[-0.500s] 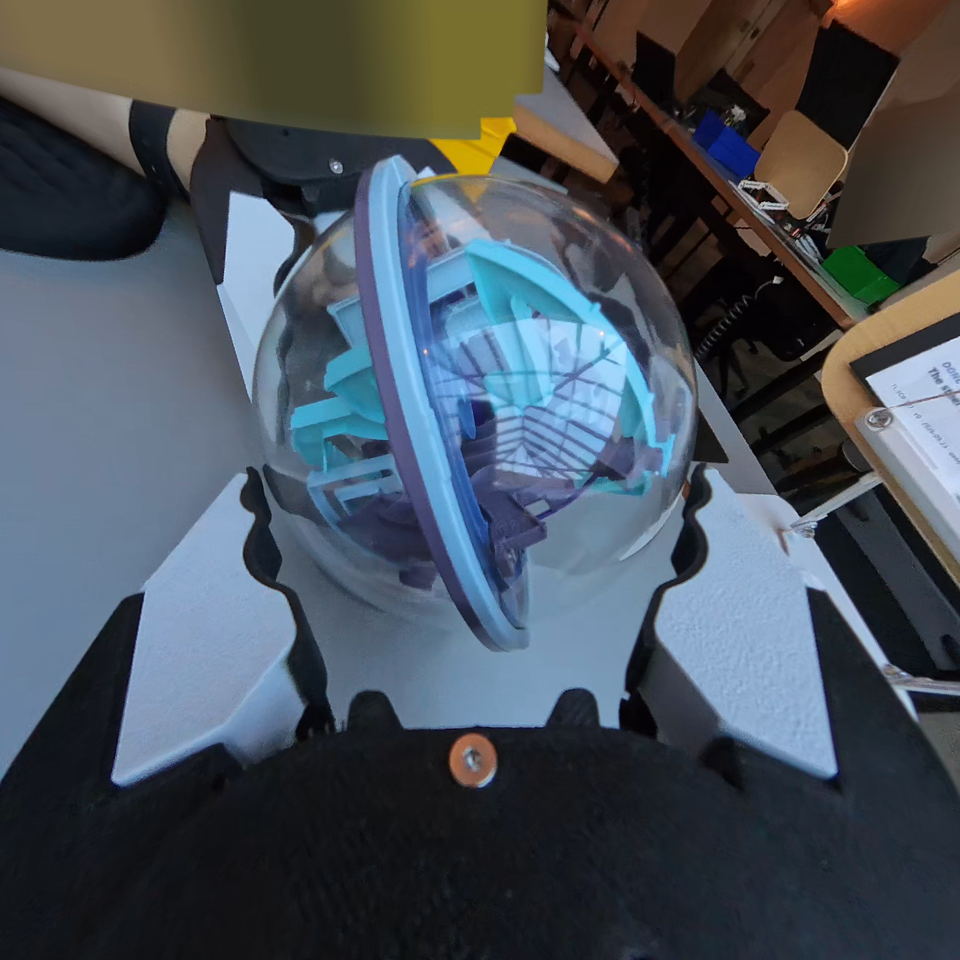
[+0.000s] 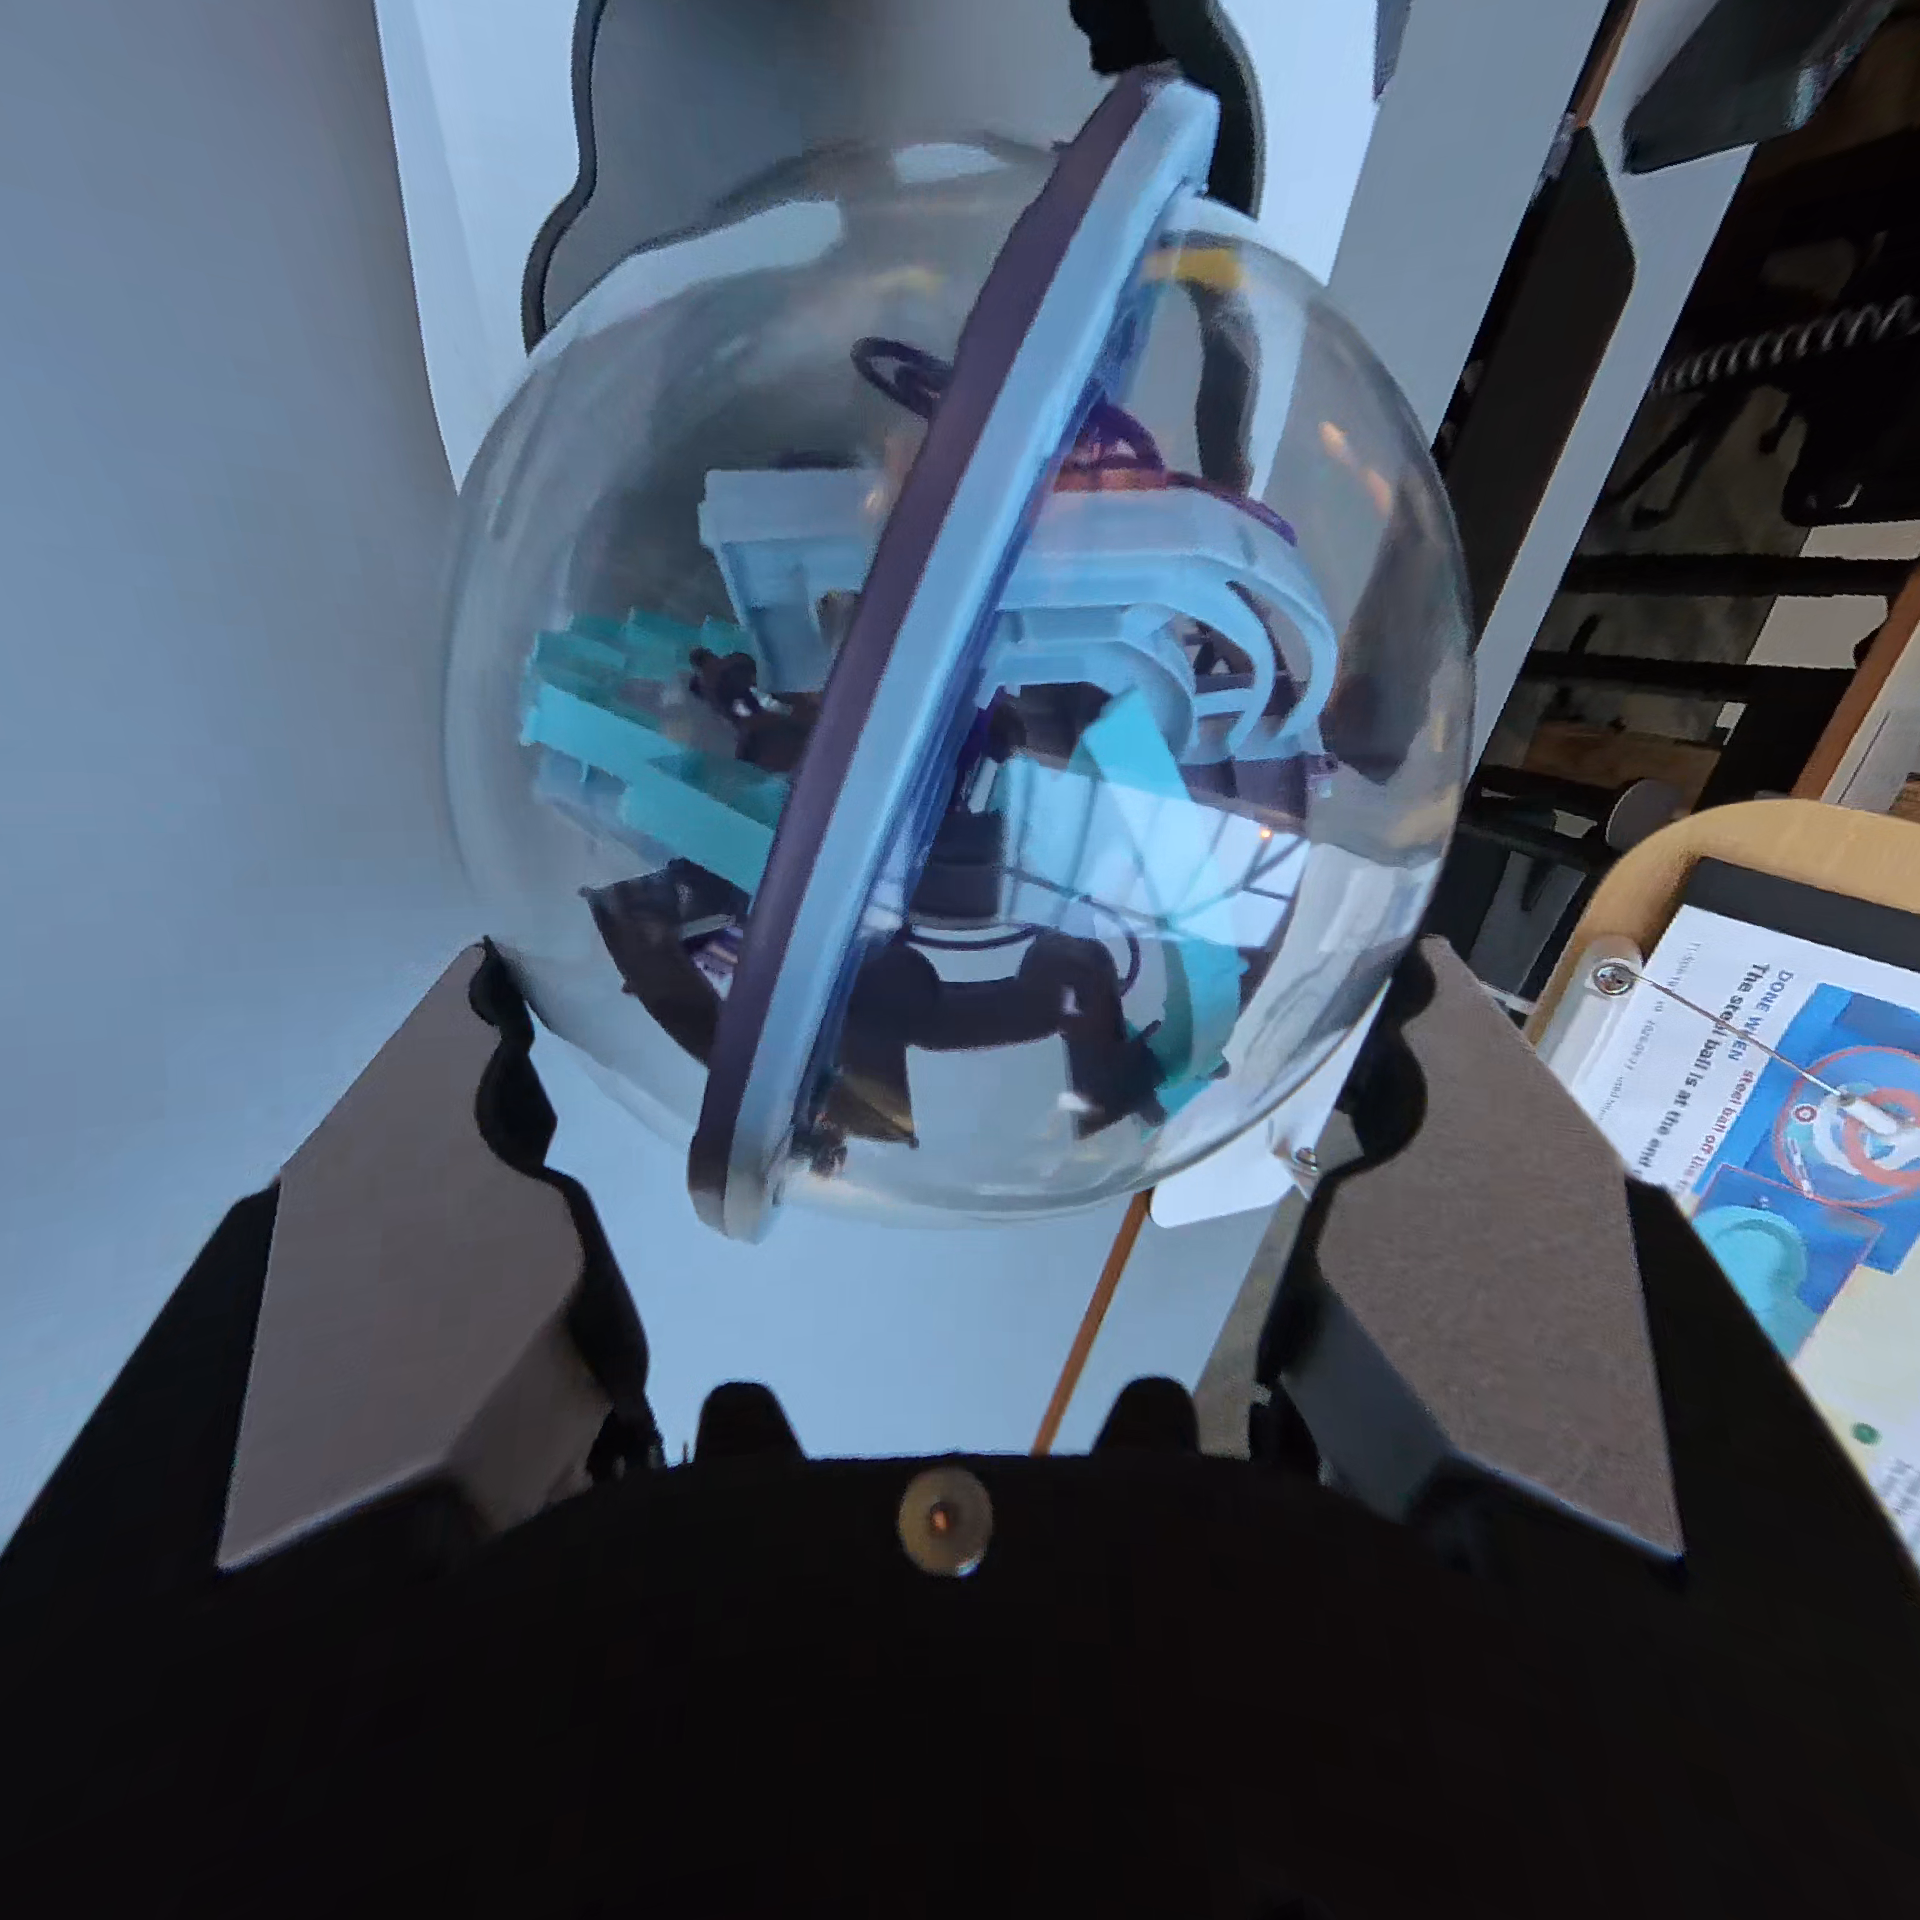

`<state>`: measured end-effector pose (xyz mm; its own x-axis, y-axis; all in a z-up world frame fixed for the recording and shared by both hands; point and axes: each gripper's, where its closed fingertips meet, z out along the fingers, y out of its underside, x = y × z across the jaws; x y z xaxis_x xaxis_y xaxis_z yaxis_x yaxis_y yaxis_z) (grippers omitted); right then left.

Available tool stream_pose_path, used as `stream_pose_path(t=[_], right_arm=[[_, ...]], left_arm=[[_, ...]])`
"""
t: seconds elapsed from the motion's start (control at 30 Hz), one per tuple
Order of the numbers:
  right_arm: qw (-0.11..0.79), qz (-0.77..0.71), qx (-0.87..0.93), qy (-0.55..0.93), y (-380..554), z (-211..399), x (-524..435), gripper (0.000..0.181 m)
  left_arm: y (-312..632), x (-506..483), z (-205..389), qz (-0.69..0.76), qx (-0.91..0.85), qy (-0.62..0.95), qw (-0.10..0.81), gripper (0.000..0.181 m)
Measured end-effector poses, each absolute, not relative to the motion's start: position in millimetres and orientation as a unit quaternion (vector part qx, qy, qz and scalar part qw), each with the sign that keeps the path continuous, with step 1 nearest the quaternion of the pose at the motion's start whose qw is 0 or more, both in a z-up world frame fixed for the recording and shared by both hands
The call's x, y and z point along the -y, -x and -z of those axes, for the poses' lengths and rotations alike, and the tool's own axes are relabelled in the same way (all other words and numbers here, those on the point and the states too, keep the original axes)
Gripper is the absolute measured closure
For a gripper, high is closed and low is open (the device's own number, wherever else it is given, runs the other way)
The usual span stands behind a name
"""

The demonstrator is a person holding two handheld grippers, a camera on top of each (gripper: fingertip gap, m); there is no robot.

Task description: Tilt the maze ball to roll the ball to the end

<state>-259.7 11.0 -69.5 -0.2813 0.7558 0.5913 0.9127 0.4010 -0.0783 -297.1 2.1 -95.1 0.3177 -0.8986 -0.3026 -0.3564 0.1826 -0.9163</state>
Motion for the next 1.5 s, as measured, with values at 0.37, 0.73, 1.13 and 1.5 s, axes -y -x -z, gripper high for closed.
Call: stream_pose_path(t=[0.37,0.73,1.13,1.5], right_arm=[[0.253,0.179,0.812,0.494,261,68,-18,0.022],[0.265,0.165,0.809,0.498,262,68,-18,0.023],[0.267,0.156,0.801,0.513,259,68,-18,0.025],[0.279,0.142,0.796,0.518,261,69,-17,0.025]], left_arm=[[300,-6,94,0.246,-0.526,0.593,0.558,0.047],[300,-6,92,0.251,-0.523,0.59,0.562,0.046],[310,-16,96,0.276,-0.484,0.64,0.529,0.026],[309,9,116,0.36,-0.423,0.732,0.394,0.046]])
